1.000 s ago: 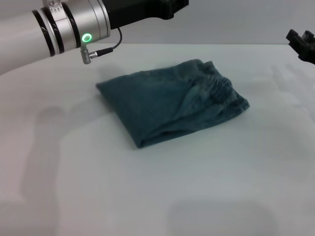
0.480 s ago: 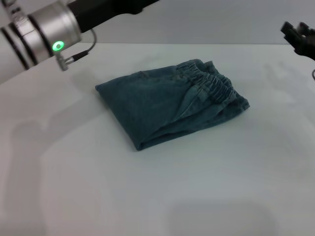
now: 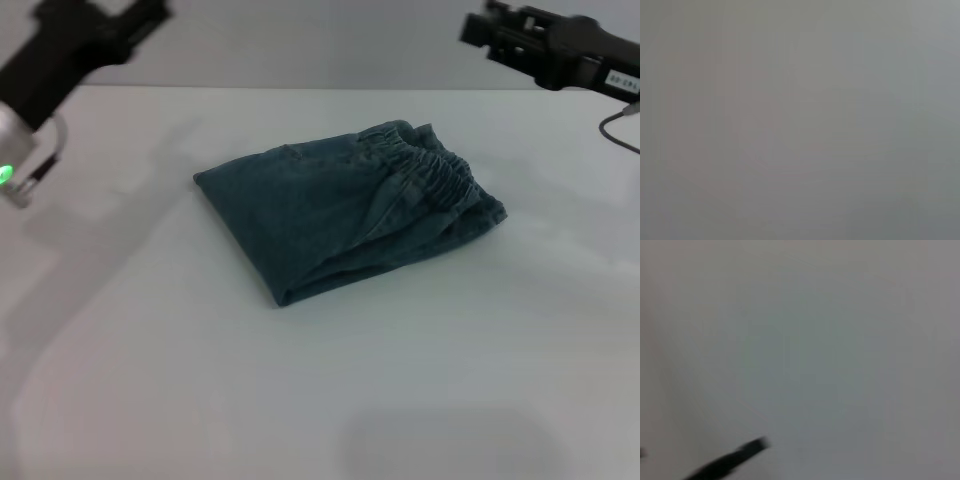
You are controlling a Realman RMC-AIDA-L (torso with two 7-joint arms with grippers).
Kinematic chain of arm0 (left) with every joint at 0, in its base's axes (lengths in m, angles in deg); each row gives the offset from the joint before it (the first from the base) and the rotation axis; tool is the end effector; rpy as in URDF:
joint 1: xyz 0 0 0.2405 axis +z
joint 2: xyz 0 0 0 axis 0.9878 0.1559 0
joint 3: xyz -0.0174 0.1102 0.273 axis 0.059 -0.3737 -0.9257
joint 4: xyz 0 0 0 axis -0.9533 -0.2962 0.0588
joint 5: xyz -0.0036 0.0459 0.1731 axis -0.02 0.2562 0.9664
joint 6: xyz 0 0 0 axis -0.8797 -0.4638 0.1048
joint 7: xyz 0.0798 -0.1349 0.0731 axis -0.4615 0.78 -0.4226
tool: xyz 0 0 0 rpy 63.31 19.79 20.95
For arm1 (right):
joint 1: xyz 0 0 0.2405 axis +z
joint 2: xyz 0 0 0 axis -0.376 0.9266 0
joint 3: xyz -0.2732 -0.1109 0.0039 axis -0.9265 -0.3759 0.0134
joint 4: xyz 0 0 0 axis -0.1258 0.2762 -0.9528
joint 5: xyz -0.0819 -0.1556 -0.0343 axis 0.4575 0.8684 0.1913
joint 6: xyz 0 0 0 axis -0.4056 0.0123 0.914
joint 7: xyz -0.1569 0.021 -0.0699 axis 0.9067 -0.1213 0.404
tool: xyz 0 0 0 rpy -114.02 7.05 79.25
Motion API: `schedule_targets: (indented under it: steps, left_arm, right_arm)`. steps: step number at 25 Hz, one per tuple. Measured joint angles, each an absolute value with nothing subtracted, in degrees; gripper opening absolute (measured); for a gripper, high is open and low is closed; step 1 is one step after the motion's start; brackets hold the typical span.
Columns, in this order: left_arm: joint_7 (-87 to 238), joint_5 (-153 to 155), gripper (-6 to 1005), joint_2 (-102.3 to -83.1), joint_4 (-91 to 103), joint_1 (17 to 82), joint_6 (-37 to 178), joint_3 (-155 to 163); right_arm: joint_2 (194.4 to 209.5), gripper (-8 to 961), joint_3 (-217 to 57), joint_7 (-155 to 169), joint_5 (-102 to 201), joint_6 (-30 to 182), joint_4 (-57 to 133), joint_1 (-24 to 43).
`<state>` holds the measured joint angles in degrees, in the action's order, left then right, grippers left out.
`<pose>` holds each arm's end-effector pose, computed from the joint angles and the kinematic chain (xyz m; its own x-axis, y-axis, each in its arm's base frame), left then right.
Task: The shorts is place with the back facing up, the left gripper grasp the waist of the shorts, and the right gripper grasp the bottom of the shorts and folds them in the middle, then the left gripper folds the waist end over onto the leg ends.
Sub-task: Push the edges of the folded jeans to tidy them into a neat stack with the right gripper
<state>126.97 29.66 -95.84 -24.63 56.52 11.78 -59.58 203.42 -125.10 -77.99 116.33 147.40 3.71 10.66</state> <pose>-0.2432 0.3915 0.0242 0.5023 -0.1091 0.8578 0.6742 -0.5717 -0.4675 0.2057 0.3946 0.0190 0.5641 -0.2484 -0.7874 -0.5625 -0.8137 -0.1463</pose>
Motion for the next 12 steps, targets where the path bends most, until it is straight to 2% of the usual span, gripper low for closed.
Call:
schedule_targets:
  steps: [6,9,12]
  left_arm:
    - [122.2,21.6,845,-95.69,-24.5,61.0,10.8,-58.3]
    - [121.6,20.5,845,-95.66,-23.9,62.8,9.2,-55.9]
    - [121.5,20.4,845,-95.66,-22.6,63.3,7.8,-54.4]
  right_arm:
    - [200.99,454,-124.7,-89.8,127.6,159.5,1.2,16.7]
    - [200.7,454,-125.5,-94.0,133.0,161.8,1.4,20.0]
    - [201.09,454,-126.6,-97.0,138.0,162.3,1.4,22.8]
